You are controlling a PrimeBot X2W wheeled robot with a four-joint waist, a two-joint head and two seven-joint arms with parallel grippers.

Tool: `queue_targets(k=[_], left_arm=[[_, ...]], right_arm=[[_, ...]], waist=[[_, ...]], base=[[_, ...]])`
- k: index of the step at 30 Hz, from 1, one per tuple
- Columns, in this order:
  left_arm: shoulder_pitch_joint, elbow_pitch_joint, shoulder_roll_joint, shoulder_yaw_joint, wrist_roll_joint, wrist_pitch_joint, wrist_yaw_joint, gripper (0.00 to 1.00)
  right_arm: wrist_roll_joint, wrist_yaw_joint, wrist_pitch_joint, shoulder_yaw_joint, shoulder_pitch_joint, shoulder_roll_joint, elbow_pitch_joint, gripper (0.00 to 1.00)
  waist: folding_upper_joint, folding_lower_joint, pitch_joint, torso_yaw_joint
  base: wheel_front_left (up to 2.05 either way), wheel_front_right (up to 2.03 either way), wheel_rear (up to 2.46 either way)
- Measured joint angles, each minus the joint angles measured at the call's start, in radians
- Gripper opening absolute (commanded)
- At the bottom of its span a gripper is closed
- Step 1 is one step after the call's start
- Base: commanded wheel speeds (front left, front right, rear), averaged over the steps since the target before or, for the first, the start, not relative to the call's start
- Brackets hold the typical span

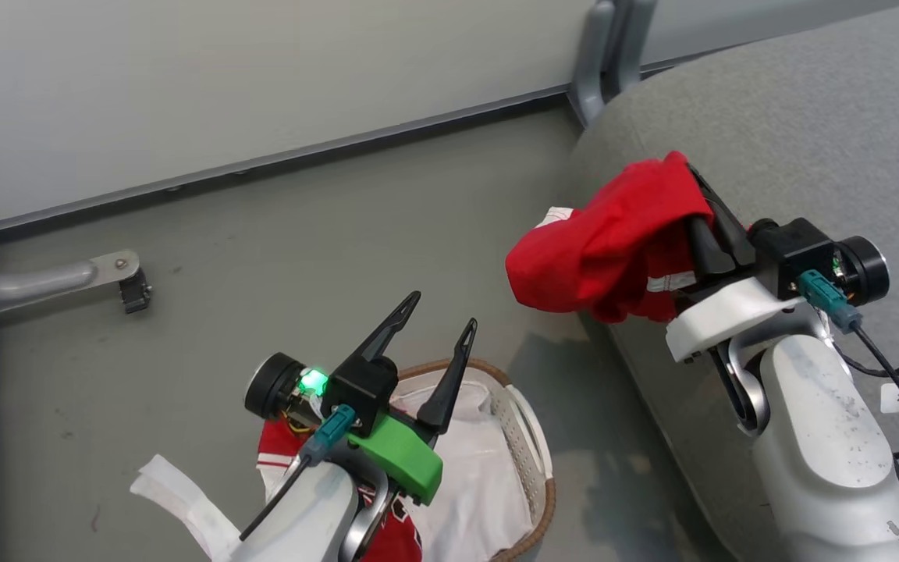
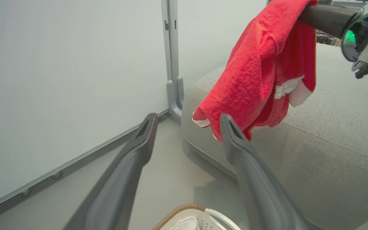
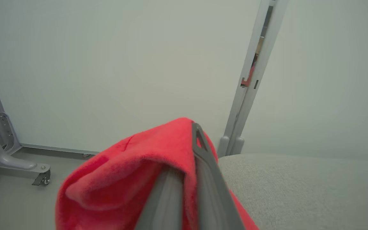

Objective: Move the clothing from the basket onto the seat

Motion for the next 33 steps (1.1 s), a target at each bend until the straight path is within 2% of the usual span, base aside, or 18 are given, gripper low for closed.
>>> queue_targets(k=[9, 16, 26, 33], left_arm=[[-0.003, 0.014, -0.014, -0.002, 0.045, 0.0, -0.031, 1.0], [-0.02, 0.013, -0.015, -0.007, 0.071, 0.0, -0.042, 1.0], [-0.076, -0.019, -0.007, -0.027, 0.102, 0.0, -0.057, 1.0], [-0.134, -0.042, 0.008, -0.051, 0.133, 0.0, -0.059, 1.0]], right_arm=[[-0.001, 0.0, 0.0, -0.075, 0.033, 0.0, -0.007, 0.0], [0.0, 0.0, 0.0, -0.115, 0.024, 0.0, -0.01, 0.0], [-0.127, 0.0, 0.0, -0.257, -0.19, -0.01, -0.01, 0.0], [-0.154, 0.0, 0.0, -0.424, -0.383, -0.146, -0.026, 0.0]], waist=[[0.0, 0.0, 0.053, -0.132], [0.0, 0.0, 0.115, -0.169], [0.0, 0.0, 0.208, -0.137], [0.0, 0.0001, 0.295, -0.075]], base=[[0.0, 0.0, 0.0], [0.0, 0.0, 0.0], [0.0, 0.0, 0.0], [0.0, 0.0, 0.0]])
